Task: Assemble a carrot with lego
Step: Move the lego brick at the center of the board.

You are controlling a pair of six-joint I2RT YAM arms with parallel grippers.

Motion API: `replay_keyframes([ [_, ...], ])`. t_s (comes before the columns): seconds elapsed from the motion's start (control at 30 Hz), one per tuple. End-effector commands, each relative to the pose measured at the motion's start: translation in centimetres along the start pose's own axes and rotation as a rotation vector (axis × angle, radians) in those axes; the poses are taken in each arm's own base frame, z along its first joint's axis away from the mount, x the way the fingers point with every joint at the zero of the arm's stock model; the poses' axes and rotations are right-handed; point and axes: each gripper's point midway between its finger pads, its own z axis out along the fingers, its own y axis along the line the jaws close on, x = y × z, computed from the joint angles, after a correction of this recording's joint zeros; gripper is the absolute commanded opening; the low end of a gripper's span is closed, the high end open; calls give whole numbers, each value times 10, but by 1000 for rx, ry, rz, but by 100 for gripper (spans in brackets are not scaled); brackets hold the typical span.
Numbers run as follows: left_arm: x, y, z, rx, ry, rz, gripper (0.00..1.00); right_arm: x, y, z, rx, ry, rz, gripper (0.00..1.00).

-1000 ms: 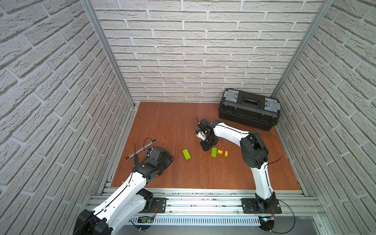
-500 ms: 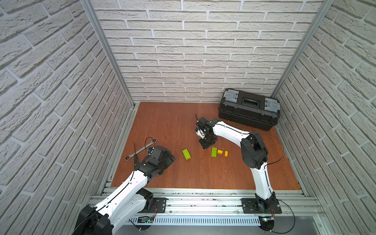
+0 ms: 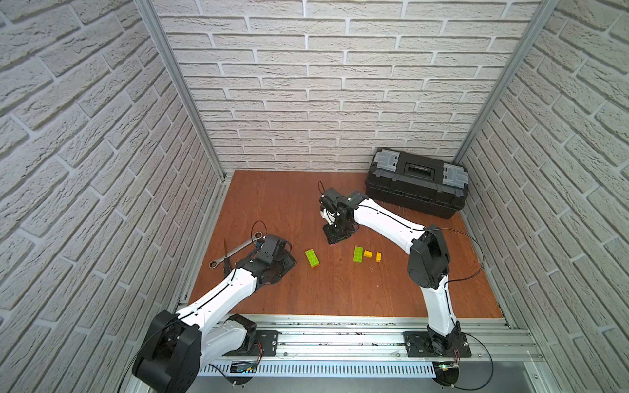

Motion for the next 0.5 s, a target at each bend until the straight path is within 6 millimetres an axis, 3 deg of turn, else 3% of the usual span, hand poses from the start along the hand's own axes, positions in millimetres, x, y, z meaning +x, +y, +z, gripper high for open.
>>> replay_keyframes([
  [0.0,-8,-23,6,42,20,11,49,-1,18,-18,-42,-26,20,17],
  [0.2,-5,-42,29,50,83,-20,29,0,17,-18,-32,-22,23,17],
  [0.47,13,-59,57,72,142,-51,25,6,12,-20,-12,-17,17,17],
])
